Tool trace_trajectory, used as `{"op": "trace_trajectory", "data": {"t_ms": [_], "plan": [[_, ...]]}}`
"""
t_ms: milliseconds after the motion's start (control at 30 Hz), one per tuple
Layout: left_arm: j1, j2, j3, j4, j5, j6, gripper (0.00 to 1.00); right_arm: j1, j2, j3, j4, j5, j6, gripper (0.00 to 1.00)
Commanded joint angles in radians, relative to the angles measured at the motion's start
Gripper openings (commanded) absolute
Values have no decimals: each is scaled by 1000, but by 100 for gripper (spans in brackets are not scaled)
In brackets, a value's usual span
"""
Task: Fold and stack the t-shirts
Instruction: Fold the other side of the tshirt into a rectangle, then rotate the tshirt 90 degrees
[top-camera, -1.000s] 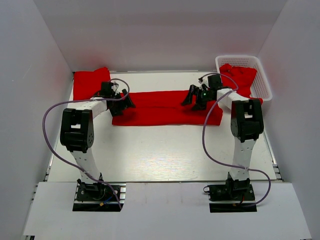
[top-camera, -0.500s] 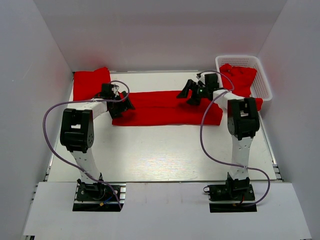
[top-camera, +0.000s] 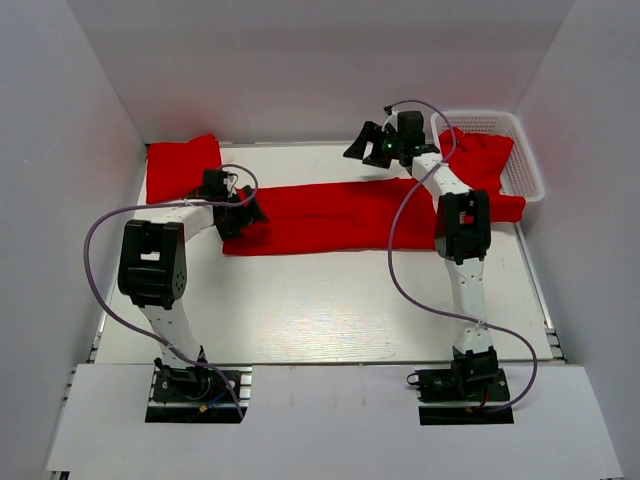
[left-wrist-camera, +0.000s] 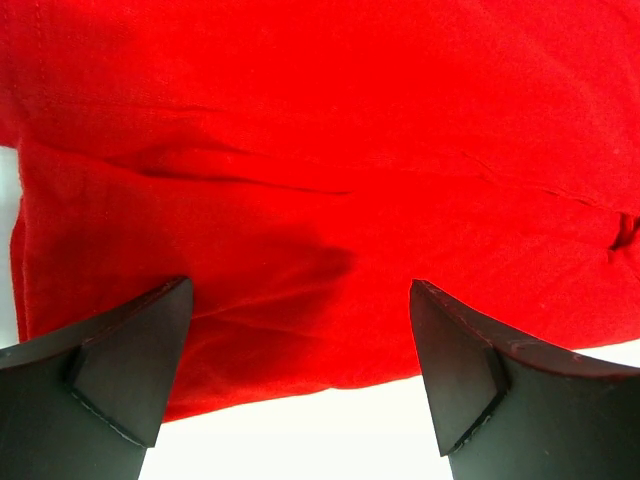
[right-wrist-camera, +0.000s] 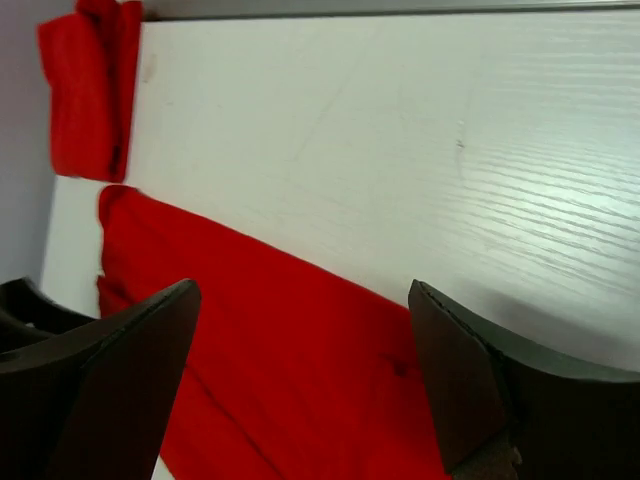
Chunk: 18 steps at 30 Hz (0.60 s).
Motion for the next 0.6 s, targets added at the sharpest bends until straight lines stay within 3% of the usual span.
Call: {"op": "trace_trajectory", "data": {"t_ms": [0, 200, 300, 400, 500, 567], "plan": [[7, -53, -23, -66, -40, 2, 100, -2, -75, -29, -120, 93, -122, 90], [7, -53, -29, -76, -49, 11, 100, -5, -239, -213, -158, 161, -228, 90], [-2, -91, -90, -85, -49, 1, 100, -2, -313, -286, -264, 241, -241, 90], [-2, -177, -225, -63, -38, -32, 100, 2, -383, -385, -382, 295, -250, 90], [-11, -255, -340, -42, -15, -58, 100, -1, -463, -647, -334, 289, -210, 90], [-22, -279, -392, -30, 6, -67, 100, -5, -477, -720, -291, 273, -198, 90]]}}
